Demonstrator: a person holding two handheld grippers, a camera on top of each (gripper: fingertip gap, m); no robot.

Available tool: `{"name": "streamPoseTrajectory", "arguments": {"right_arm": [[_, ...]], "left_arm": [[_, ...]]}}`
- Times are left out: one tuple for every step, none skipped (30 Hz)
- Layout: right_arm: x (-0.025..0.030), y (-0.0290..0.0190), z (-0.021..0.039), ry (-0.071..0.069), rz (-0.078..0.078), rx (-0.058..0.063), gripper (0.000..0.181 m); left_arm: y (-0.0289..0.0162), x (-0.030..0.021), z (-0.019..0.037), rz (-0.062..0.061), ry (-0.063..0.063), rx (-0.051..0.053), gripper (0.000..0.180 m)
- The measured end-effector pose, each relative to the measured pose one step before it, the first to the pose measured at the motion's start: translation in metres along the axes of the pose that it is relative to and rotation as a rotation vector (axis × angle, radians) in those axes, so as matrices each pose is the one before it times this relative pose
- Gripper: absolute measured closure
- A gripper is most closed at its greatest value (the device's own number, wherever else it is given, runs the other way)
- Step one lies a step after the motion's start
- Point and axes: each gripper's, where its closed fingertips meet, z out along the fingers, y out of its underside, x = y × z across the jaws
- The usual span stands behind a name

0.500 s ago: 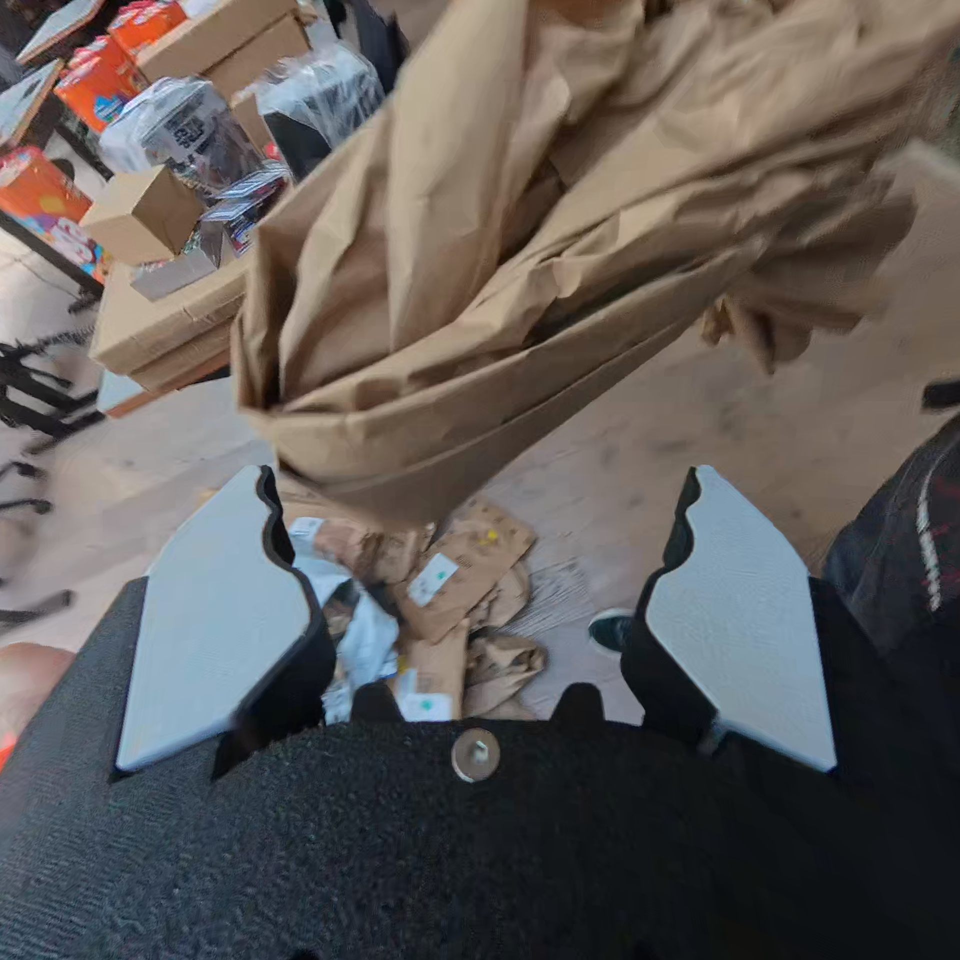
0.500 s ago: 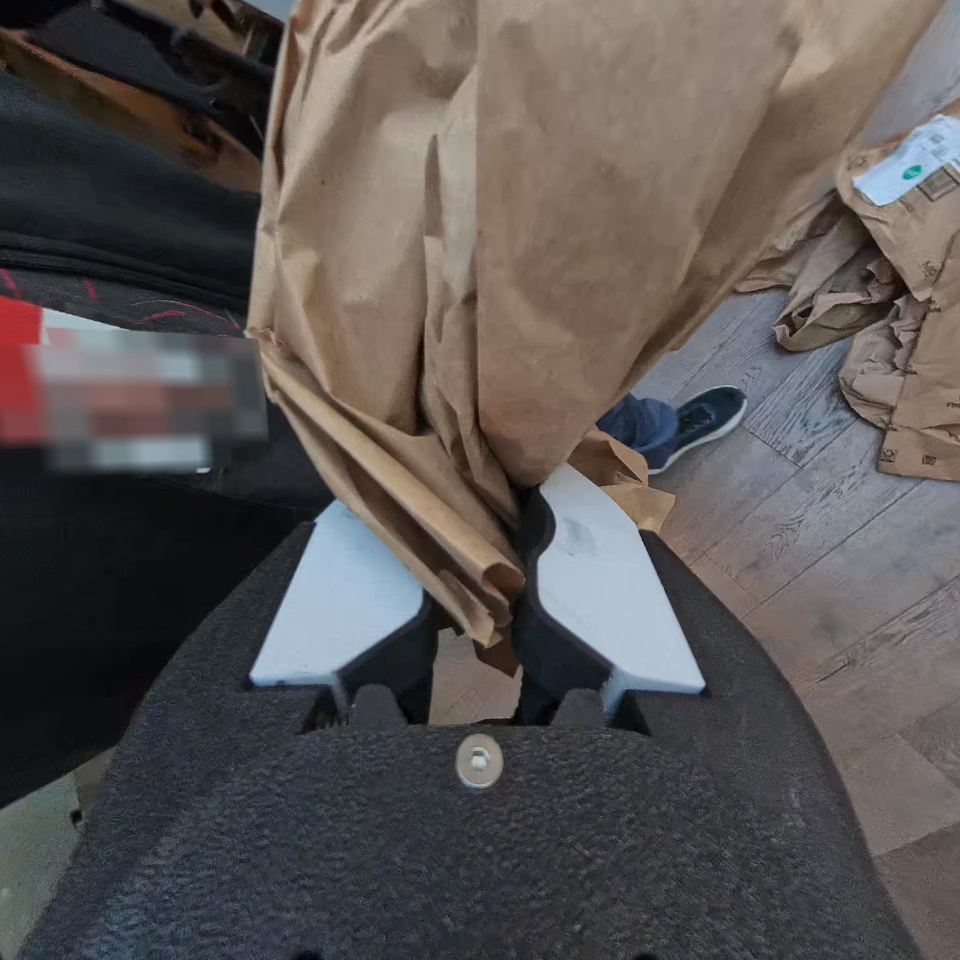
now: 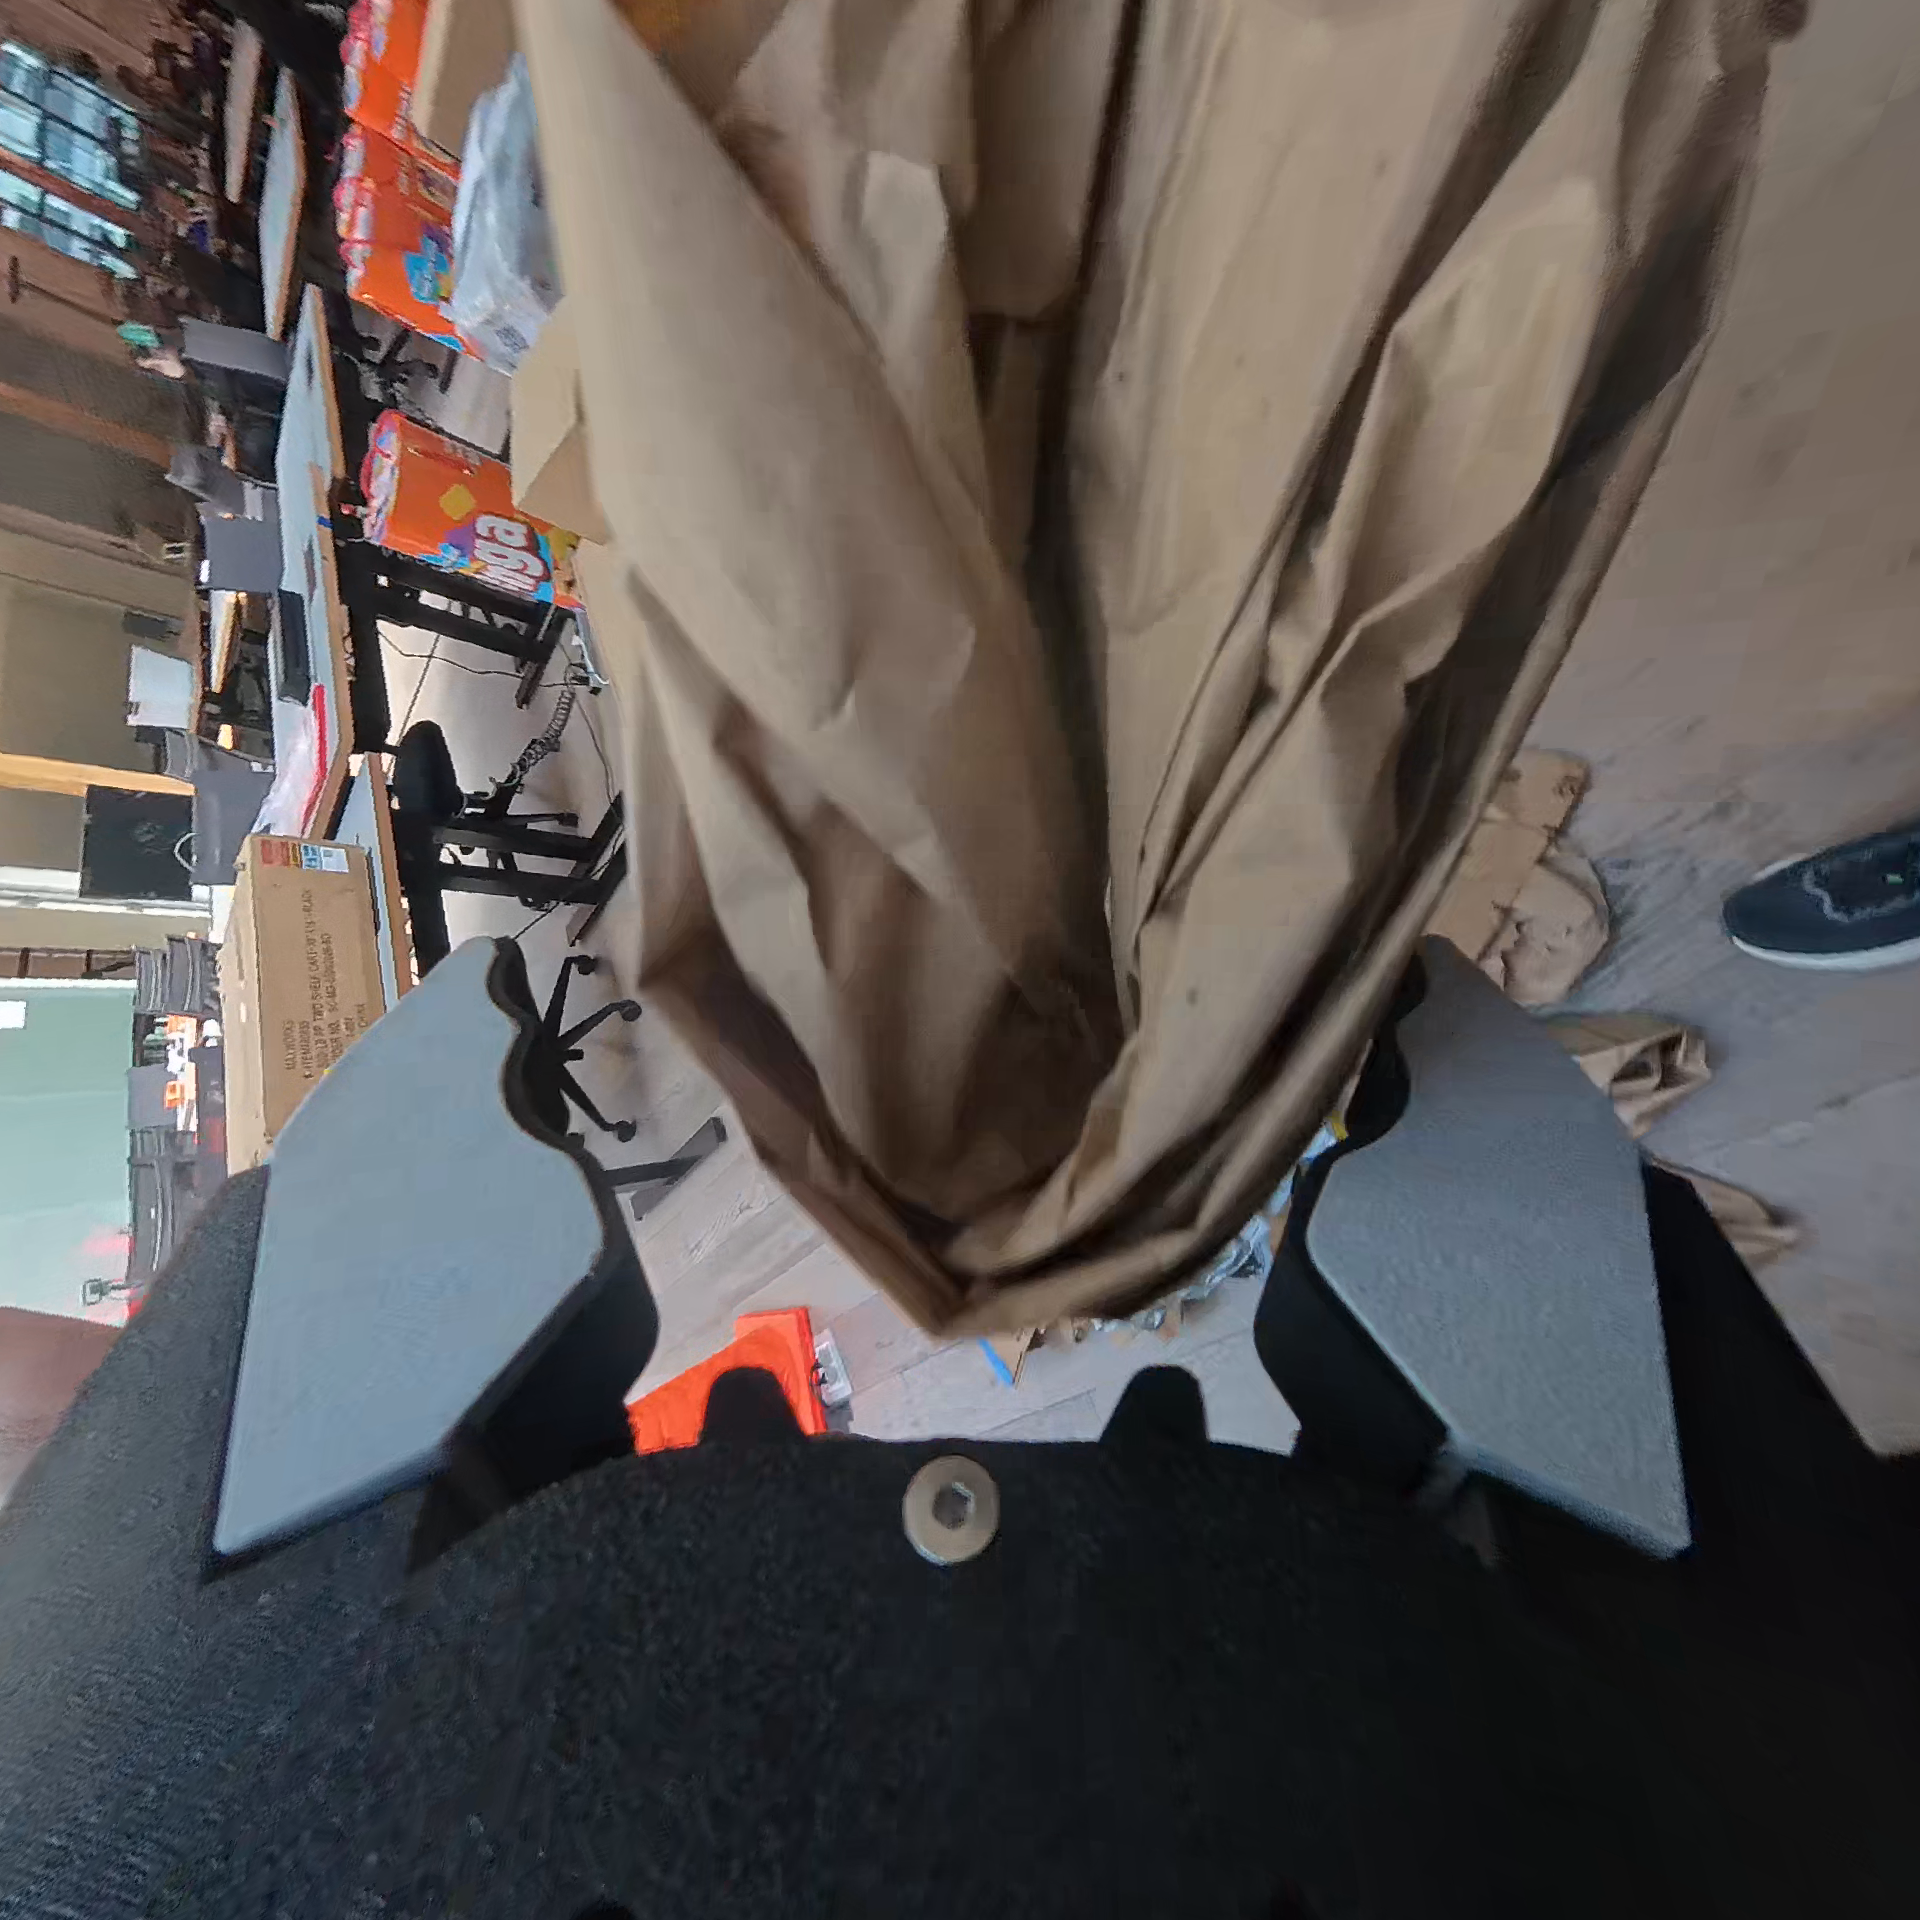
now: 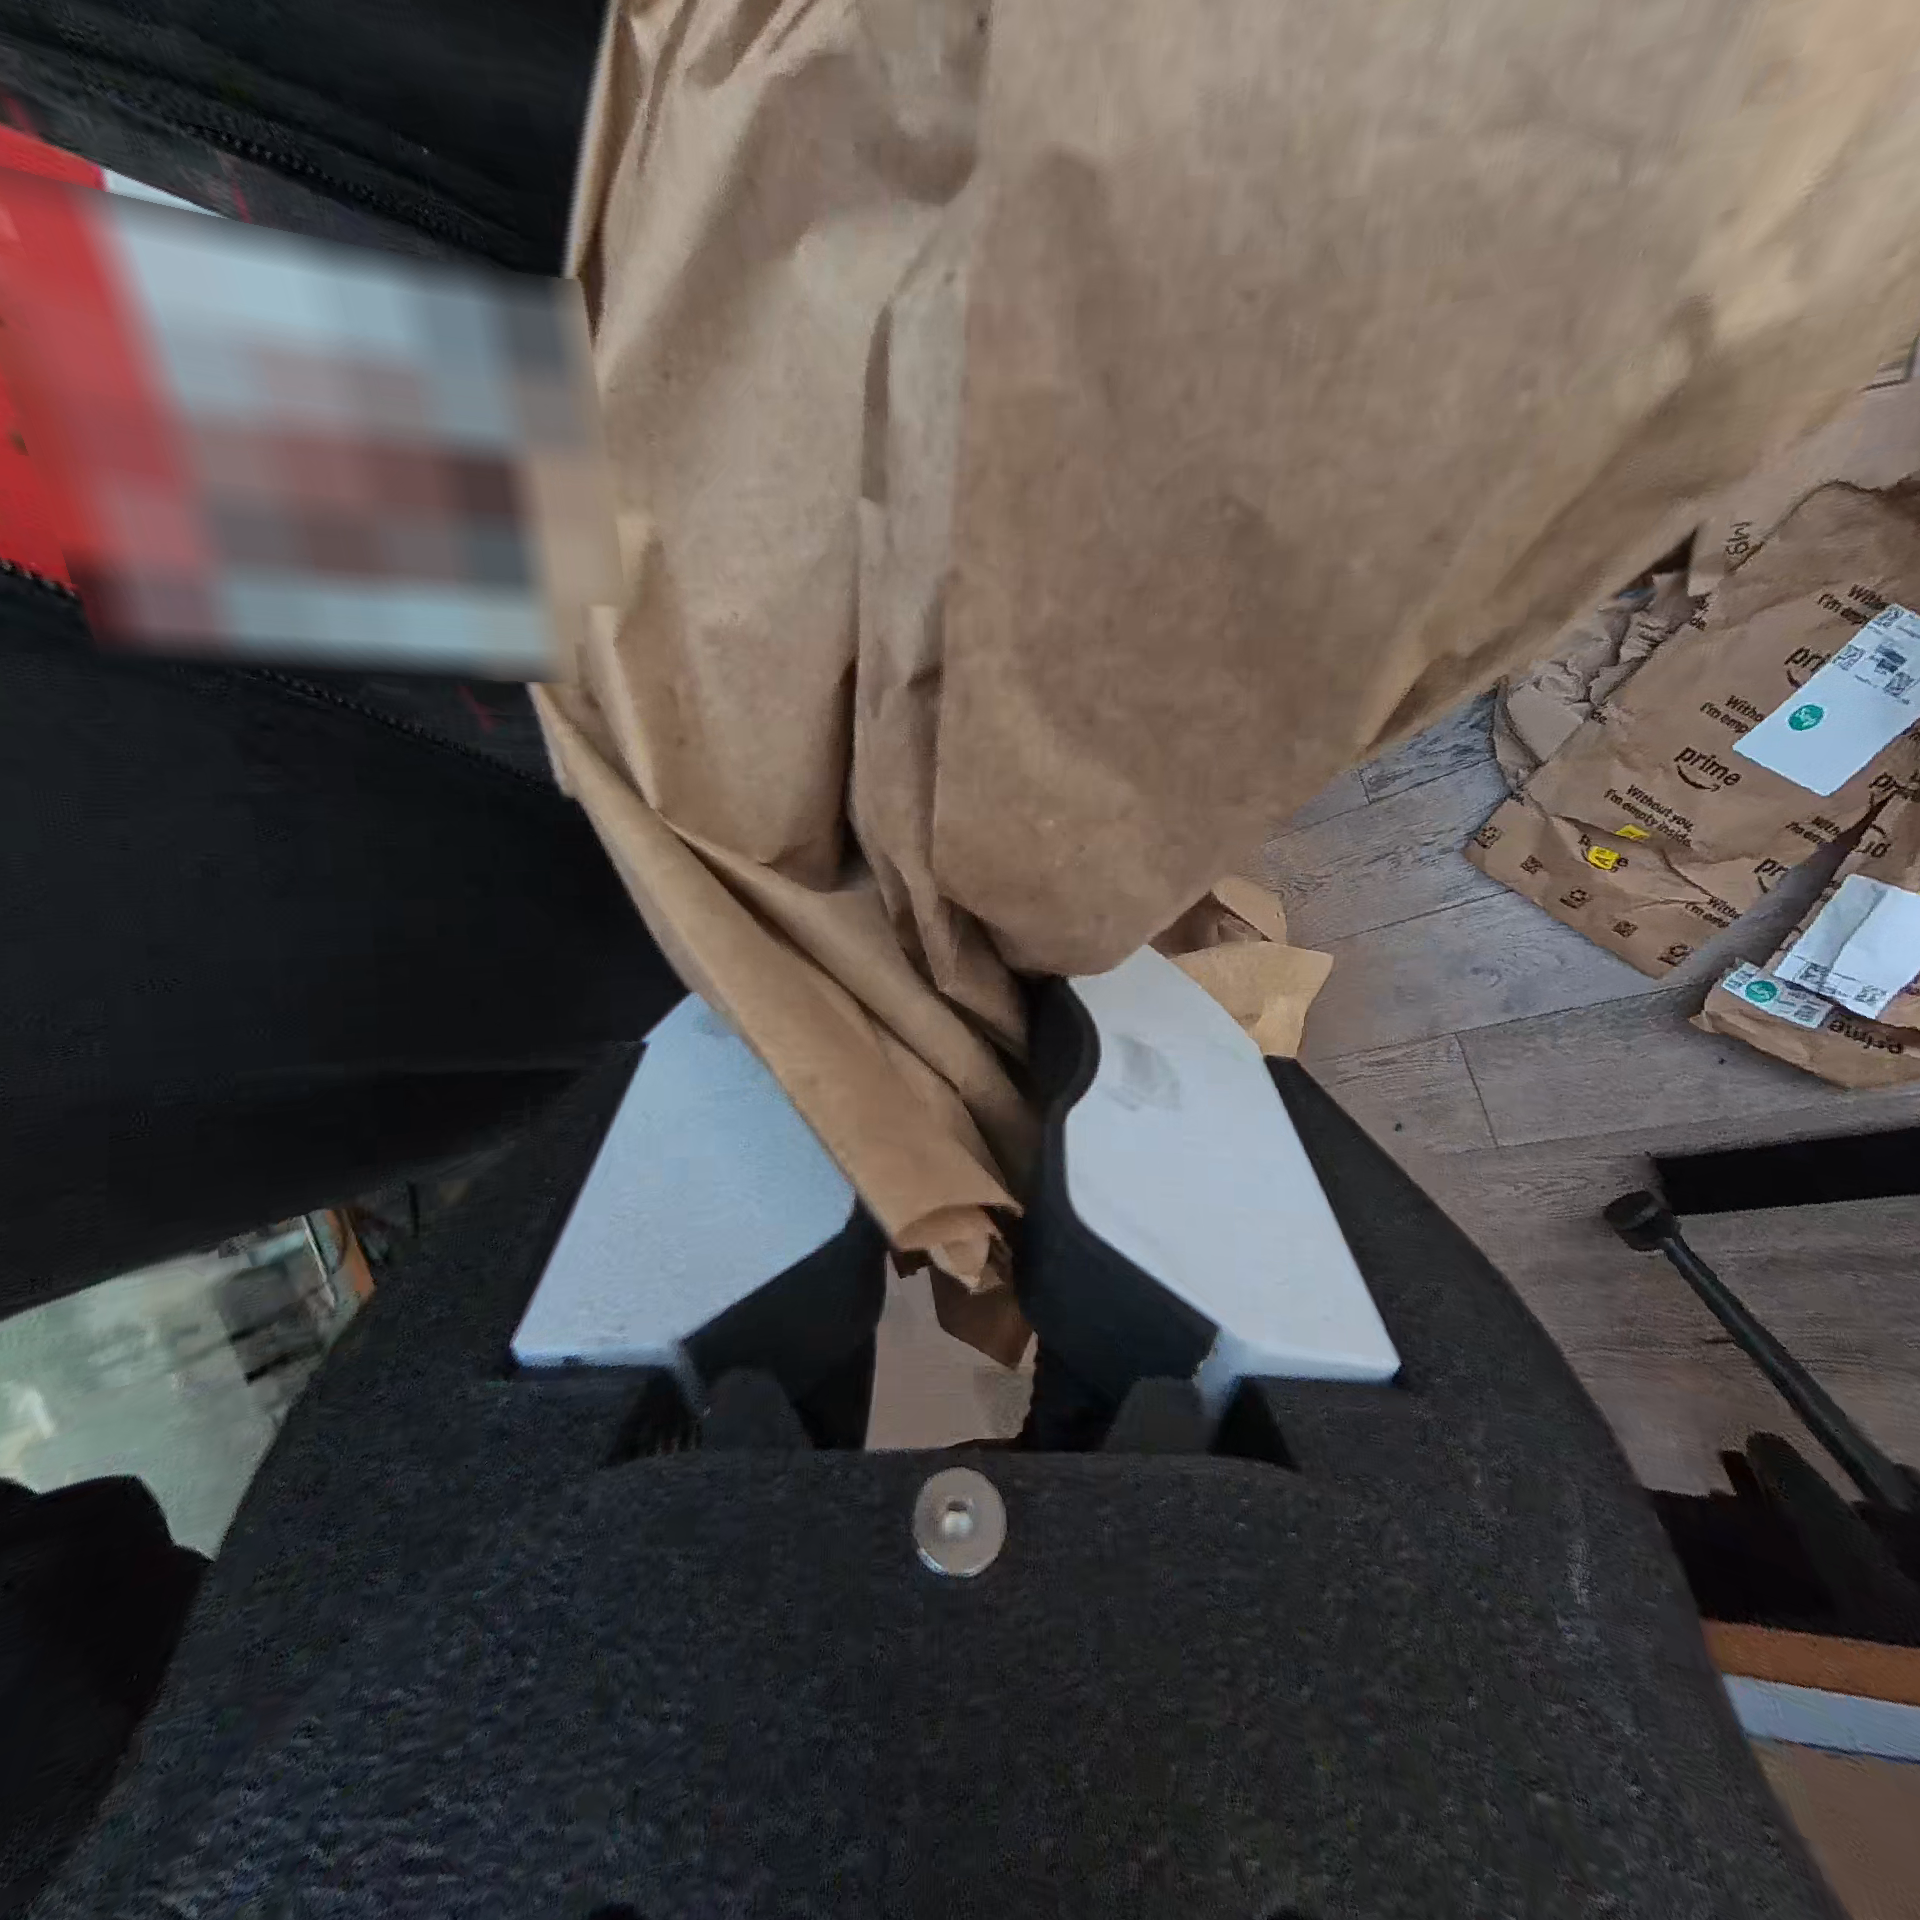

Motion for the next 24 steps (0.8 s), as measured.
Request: {"name": "streamPoseTrajectory", "arguments": {"right_arm": [[0.00744, -0.00609, -0.00401, -0.0148, -0.0464, -0.0292, 0.155], [0.00837, -0.00422, -0.00338, -0.0021, -0.0510, -0.0393, 0.156], [0.01034, -0.00140, -0.00315, 0.0123, -0.0453, -0.0488, 0.156], [0.01107, -0.00315, -0.00395, 0.0140, -0.0288, -0.0235, 0.156], [0.01079, -0.00535, -0.00473, 0.0108, -0.0222, 0.0061, 0.157], [0.01165, -0.00428, -0.00465, 0.0200, -0.0238, 0.0125, 0.157], [0.01278, -0.00388, -0.00445, 0.0303, -0.0172, 0.0199, 0.158], [0.01138, -0.00460, -0.00384, 0.0203, -0.0085, 0.0343, 0.158], [0.00909, -0.00541, -0.00348, 0.0061, -0.0062, 0.0483, 0.158], [0.00903, -0.00661, -0.00324, 0.0067, 0.0003, 0.0619, 0.159], [0.00888, -0.00813, -0.00311, 0.0024, 0.0114, 0.0768, 0.159], [0.00948, -0.00969, -0.00323, 0.0009, 0.0256, 0.0907, 0.161], [0.01063, -0.00835, -0.00211, 0.0016, 0.0396, 0.0817, 0.161], [0.01230, -0.00536, -0.00090, 0.0074, 0.0441, 0.0643, 0.160], [0.01307, -0.00378, -0.00050, 0.0078, 0.0446, 0.0583, 0.161], [0.01174, -0.00340, -0.00056, -0.0061, 0.0481, 0.0596, 0.162], [0.01096, -0.00294, -0.00065, -0.0147, 0.0489, 0.0579, 0.161], [0.01036, -0.00242, -0.00106, -0.0196, 0.0470, 0.0527, 0.161], [0.01023, -0.00055, -0.00113, -0.0152, 0.0437, 0.0340, 0.161], [0.01107, 0.00193, -0.00070, 0.0049, 0.0271, 0.0104, 0.161], [0.01018, 0.00262, -0.00057, 0.0092, 0.0241, 0.0001, 0.160], [0.00733, 0.00216, -0.00089, -0.0094, 0.0341, 0.0010, 0.161], [0.00479, 0.00147, -0.00107, -0.0276, 0.0347, 0.0030, 0.161], [0.00344, 0.00089, -0.00068, -0.0316, 0.0318, 0.0039, 0.162]], "left_arm": [[0.00144, 0.00320, 0.00335, 0.0212, 0.0378, -0.0089, 0.033], [0.00317, 0.00636, 0.00486, 0.0047, 0.0569, -0.0162, 0.036], [0.01208, 0.01049, 0.00715, -0.0142, 0.0827, -0.0590, 0.042], [0.01601, 0.01173, 0.00807, -0.0348, 0.0921, -0.0686, 0.058], [0.01054, 0.00571, 0.00822, -0.0533, 0.0481, -0.0269, 0.070], [0.00300, 0.00143, 0.00623, -0.0663, 0.0131, 0.0262, 0.080], [0.00027, 0.00481, 0.00583, -0.0931, 0.0395, 0.0369, 0.091], [-0.00141, 0.00538, 0.00601, -0.1264, 0.0512, 0.0253, 0.100], [-0.00640, 0.00388, 0.00561, -0.1302, 0.0377, 0.0489, 0.110], [-0.00997, 0.00133, 0.00537, -0.1423, 0.0216, 0.0713, 0.119], [-0.01382, 0.00308, 0.00451, -0.1521, 0.0409, 0.0984, 0.125], [-0.01519, 0.00244, 0.00444, -0.1628, 0.0462, 0.1106, 0.129], [-0.01270, -0.00034, 0.00536, -0.1633, 0.0325, 0.0929, 0.131], [-0.00925, -0.00199, 0.00614, -0.1260, 0.0179, 0.0721, 0.132], [-0.00790, -0.00198, 0.00619, -0.0905, 0.0127, 0.0586, 0.133], [-0.00819, -0.00098, 0.00622, -0.0822, 0.0179, 0.0527, 0.134], [-0.00732, -0.00003, 0.00678, -0.0626, 0.0185, 0.0386, 0.134], [-0.00792, -0.00011, 0.00668, -0.0526, 0.0156, 0.0388, 0.133], [-0.00603, -0.00101, 0.00721, -0.0428, 0.0074, 0.0217, 0.126], [-0.00307, -0.00030, 0.00866, -0.0309, 0.0018, -0.0046, 0.104], [-0.00096, 0.00100, 0.00966, -0.0195, 0.0014, -0.0196, 0.079], [-0.00062, -0.00095, 0.00795, -0.0078, -0.0127, -0.0170, 0.064], [-0.00134, -0.00342, 0.00594, -0.0103, -0.0241, -0.0053, 0.062], [-0.00255, -0.00628, 0.00436, -0.0218, -0.0335, 0.0118, 0.064]]}}
